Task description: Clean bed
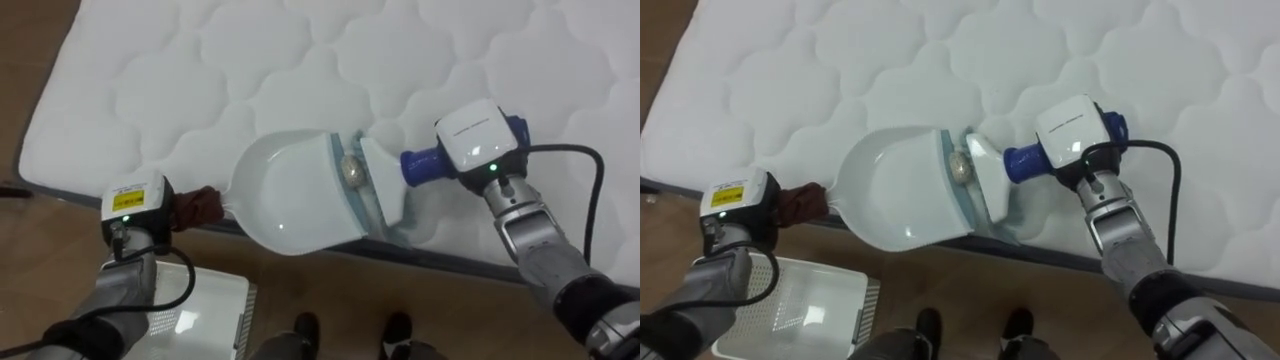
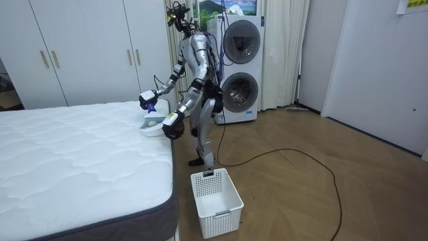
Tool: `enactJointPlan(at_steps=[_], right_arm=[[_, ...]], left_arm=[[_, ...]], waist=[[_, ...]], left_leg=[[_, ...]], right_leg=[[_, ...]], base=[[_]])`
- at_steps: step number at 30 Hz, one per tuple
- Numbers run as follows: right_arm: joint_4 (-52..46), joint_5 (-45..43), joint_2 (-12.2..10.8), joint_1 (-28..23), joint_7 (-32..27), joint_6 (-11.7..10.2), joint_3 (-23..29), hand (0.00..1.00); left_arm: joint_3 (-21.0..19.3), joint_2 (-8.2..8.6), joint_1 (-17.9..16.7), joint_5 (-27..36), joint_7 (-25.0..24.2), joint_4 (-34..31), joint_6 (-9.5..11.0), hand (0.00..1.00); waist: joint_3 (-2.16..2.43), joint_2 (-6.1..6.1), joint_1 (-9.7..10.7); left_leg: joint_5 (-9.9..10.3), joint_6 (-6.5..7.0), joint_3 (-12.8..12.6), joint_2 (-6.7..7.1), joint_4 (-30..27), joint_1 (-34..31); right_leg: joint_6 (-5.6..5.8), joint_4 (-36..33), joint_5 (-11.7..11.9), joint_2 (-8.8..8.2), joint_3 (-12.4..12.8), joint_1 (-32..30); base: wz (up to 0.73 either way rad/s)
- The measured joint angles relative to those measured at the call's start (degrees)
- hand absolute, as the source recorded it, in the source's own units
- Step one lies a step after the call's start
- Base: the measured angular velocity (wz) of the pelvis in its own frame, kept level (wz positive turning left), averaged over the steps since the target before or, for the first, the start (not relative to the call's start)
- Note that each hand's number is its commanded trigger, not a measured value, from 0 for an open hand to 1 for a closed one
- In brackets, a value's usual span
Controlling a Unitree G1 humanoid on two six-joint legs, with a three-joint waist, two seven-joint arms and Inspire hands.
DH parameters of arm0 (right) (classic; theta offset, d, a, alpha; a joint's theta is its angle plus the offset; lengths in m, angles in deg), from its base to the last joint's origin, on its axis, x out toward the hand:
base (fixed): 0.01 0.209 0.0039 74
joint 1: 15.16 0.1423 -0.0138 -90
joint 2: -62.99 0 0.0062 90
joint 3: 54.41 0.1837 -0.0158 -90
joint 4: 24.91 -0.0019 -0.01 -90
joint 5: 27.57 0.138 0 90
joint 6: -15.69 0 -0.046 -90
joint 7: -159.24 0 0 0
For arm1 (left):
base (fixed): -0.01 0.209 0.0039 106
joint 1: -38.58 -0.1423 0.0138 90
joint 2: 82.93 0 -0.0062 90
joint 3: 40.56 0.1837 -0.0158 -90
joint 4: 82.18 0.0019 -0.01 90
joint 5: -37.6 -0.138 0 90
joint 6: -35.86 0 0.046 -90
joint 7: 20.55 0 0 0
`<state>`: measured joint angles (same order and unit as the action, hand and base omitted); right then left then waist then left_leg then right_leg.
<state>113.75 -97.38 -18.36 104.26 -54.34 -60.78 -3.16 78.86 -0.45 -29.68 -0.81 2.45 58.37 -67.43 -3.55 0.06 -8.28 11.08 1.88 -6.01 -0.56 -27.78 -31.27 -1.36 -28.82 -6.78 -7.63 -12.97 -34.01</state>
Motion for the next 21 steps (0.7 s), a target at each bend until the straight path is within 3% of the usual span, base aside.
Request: enactJointPlan(at_steps=[21], right_arm=[[0.0, 5.3, -0.1, -0.9, -1.8, -1.0, 0.2, 1.0]], left_arm=[[-0.1, 0.07, 0.0, -0.5, 0.2, -0.1, 0.4, 1.0]], waist=[[0.0, 0.0, 0.1]], left_leg=[[0.0, 0.0, 0.1, 0.04, 0.0, -0.1]], right_leg=[[0.03, 0.0, 0.0, 0.01, 0.0, 0.0]], base=[[0.0]])
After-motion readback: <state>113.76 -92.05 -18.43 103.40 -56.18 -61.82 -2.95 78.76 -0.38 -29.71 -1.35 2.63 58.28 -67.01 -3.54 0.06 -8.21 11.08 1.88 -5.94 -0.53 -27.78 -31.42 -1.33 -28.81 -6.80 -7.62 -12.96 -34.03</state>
